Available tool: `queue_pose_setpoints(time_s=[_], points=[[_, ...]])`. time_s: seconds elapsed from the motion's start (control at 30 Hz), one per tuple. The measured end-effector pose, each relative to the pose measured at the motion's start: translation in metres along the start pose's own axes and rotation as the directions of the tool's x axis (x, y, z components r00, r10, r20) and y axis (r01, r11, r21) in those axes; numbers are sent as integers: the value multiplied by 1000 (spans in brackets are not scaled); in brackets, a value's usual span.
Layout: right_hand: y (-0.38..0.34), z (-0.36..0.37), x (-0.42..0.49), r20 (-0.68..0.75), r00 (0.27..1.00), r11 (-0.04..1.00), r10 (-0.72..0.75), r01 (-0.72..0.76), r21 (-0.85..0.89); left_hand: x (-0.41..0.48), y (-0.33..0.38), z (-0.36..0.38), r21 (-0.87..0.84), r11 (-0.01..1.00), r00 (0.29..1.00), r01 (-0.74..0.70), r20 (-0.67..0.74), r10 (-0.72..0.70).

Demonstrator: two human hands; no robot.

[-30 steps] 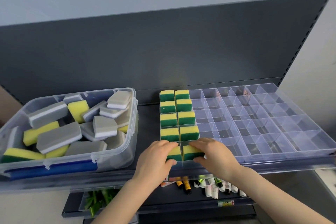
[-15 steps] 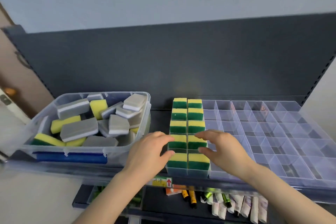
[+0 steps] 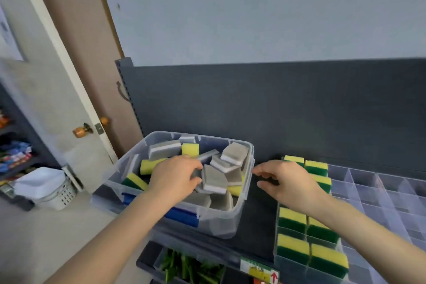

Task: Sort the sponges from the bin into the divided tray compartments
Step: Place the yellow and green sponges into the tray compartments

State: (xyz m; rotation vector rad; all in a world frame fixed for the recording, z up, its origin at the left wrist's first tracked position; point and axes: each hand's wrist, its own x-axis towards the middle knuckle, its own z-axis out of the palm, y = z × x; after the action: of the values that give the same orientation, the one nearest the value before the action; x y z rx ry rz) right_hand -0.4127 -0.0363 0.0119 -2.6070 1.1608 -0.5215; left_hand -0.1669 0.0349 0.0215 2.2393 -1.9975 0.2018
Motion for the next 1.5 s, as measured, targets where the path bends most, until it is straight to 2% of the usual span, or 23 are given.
queue_pose_setpoints(time_s=[0.27, 0.37, 0.57, 0.67, 0.73, 0.87, 0.93, 1.0, 1.17, 1.3, 1.37, 1.43, 1.5], points=[[-45, 40, 79, 59, 998, 999, 35, -35, 4, 37, -123, 2, 25, 998, 998, 56, 0, -56], [-63, 57, 112, 60, 998, 999, 30, -30, -12, 53, -166, 5, -14, 998, 998, 64, -1, -64], [-91, 95, 162, 57, 994, 996, 91, -91, -17, 82, -221, 16, -124, 992, 998, 8, 69, 1], [-99, 113, 175, 65, 991, 993, 121, -120, -23, 87, -237, 23, -249, 967, 988, -49, 131, 84], [-104, 123, 182, 92, 987, 991, 130, -127, -29, 87, -243, 30, -320, 943, 955, -93, 239, 175], [-112, 137, 192, 148, 979, 990, 137, -137, -10, 88, -247, 38, -360, 923, 785, -138, 528, 324], [-114, 141, 195, 148, 980, 991, 133, -137, 15, 90, -249, 40, -389, 913, 722, -127, 594, 354], [-115, 142, 196, 134, 983, 990, 128, -135, 42, 91, -250, 42, -367, 919, 696, -143, 623, 357], [-114, 141, 198, 113, 983, 972, 146, -164, 168, 82, -244, 43, -169, 942, 682, -290, 654, 328], [-116, 142, 197, 122, 984, 958, 132, -159, 239, 86, -244, 40, -123, 945, 702, -304, 641, 310], [-116, 143, 197, 125, 985, 952, 121, -151, 267, 91, -250, 40, -172, 955, 735, -242, 610, 296], [-116, 144, 196, 118, 987, 946, 113, -143, 291, 95, -262, 35, -297, 946, 765, -131, 576, 287], [-116, 143, 198, 85, 989, 934, 120, -141, 327, 99, -276, 23, -477, 879, 833, -5, 484, 268]])
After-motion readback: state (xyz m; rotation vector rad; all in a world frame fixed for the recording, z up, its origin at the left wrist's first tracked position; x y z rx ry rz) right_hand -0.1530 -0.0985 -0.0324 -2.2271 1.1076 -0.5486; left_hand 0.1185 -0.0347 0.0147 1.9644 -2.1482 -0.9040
